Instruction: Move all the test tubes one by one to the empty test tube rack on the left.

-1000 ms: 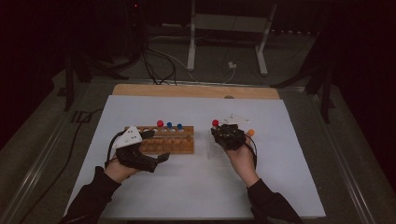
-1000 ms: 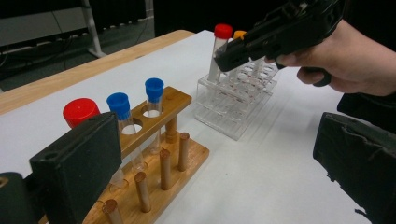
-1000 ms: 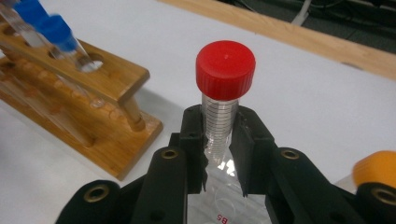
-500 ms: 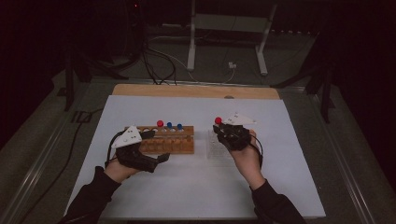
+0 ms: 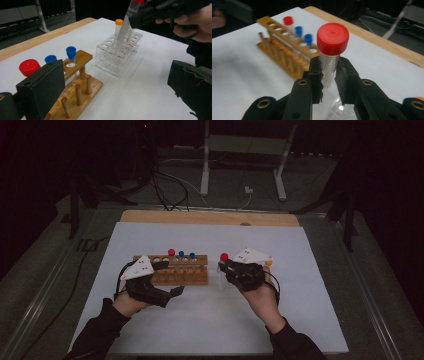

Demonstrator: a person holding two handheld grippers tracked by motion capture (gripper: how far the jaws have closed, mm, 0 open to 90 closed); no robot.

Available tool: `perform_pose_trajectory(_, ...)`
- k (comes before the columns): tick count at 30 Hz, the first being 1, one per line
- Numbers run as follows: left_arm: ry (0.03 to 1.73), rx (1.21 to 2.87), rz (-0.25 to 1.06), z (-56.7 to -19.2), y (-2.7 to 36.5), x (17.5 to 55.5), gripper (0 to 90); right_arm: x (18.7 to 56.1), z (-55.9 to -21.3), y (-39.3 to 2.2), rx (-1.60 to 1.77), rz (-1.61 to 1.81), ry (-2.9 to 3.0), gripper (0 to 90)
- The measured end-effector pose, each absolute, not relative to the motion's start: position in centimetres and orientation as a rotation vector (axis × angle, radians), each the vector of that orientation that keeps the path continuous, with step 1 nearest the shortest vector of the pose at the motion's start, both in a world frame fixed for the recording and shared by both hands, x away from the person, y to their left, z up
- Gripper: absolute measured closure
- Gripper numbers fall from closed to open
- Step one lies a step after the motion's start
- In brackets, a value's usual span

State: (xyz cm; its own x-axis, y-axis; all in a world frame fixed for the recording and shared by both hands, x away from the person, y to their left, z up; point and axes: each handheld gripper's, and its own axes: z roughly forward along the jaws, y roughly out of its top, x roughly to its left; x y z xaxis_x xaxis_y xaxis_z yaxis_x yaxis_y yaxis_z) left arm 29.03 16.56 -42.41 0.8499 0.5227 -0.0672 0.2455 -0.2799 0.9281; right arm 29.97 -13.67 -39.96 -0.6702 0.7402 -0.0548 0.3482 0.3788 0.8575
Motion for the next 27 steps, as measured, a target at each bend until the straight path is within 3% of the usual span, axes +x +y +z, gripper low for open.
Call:
perform_pose_trajectory(20,0.512,1.885,0.237,-42.3,15.0,28.3,3.7,27.7,-43.4,-9.3,0.795,1.209,2.468,75.1)
perform_pose_trajectory(24,0.482,1.902,0.222,-42.6,14.3,28.2,7.2,27.2,-43.6,-8.7,0.770,1.218,2.493,75.2)
perform_pose_trajectory(27,0.463,1.906,0.219,-42.7,14.2,28.1,16.6,27.0,-43.7,-8.4,0.754,1.229,2.506,75.1)
